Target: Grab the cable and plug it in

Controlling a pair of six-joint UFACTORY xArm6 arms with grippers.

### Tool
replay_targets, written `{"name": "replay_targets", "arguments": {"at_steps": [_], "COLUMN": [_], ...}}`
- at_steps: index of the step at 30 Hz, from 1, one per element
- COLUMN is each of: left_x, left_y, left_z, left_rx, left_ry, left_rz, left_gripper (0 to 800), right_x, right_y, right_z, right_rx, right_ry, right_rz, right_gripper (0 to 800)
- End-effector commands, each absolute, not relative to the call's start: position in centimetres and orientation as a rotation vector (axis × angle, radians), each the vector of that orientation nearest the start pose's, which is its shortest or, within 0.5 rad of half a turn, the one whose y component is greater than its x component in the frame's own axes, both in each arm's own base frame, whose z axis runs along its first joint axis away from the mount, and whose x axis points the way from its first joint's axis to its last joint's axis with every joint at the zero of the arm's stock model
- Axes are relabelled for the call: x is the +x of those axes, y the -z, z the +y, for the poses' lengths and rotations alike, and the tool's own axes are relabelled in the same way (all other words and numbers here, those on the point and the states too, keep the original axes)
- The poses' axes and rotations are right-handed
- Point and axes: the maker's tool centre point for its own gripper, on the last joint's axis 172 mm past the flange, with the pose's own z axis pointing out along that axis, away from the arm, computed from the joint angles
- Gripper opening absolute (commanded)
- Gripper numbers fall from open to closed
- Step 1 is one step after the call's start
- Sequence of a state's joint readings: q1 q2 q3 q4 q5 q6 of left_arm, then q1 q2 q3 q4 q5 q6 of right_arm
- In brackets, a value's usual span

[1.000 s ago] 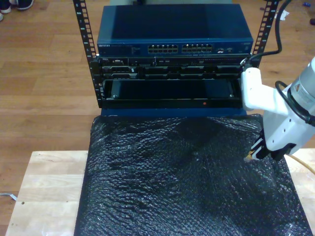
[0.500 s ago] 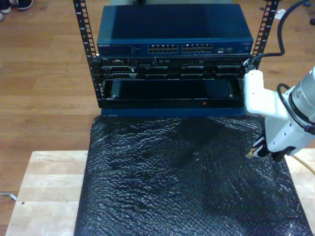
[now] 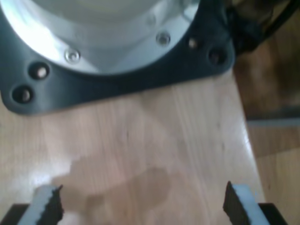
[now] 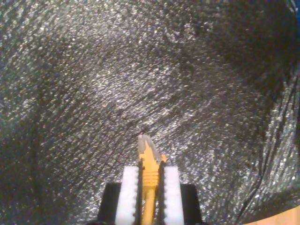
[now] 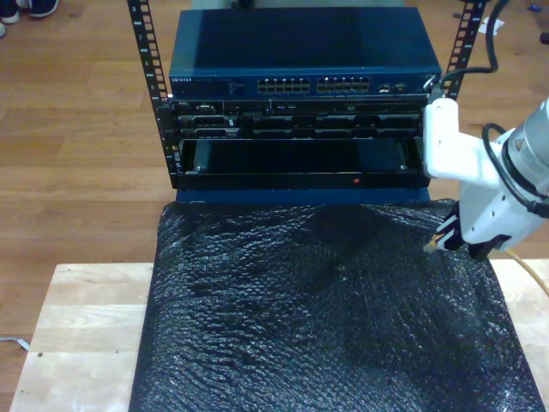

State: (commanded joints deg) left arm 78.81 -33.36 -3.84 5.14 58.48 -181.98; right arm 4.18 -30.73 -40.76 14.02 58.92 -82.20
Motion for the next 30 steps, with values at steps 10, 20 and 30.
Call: {"name": "replay_targets", "arguments": {"at_steps": [10, 20, 30], "left_x": [0.8, 0.8, 0.8], "left_y": [-2.9, -2.9, -2.9], "left_z": [12.9, 12.8, 12.9], "left_rx": [-2.170, -2.169, -2.170], "left_ry": [0.328, 0.329, 0.328], "left_rz": [2.704, 2.707, 2.704], "left_gripper": [800, 800, 800], "right_x": [41.6, 46.3, 48.1], "right_y": [-25.8, -26.3, -26.4], "right_z": [8.7, 9.9, 14.6], "right_rx": [-2.369, -2.360, -2.185], "right_ry": [0.693, 1.025, 1.346], "right_rz": [-2.129, -2.343, -2.529], "right_gripper": [0, 0, 0]}}
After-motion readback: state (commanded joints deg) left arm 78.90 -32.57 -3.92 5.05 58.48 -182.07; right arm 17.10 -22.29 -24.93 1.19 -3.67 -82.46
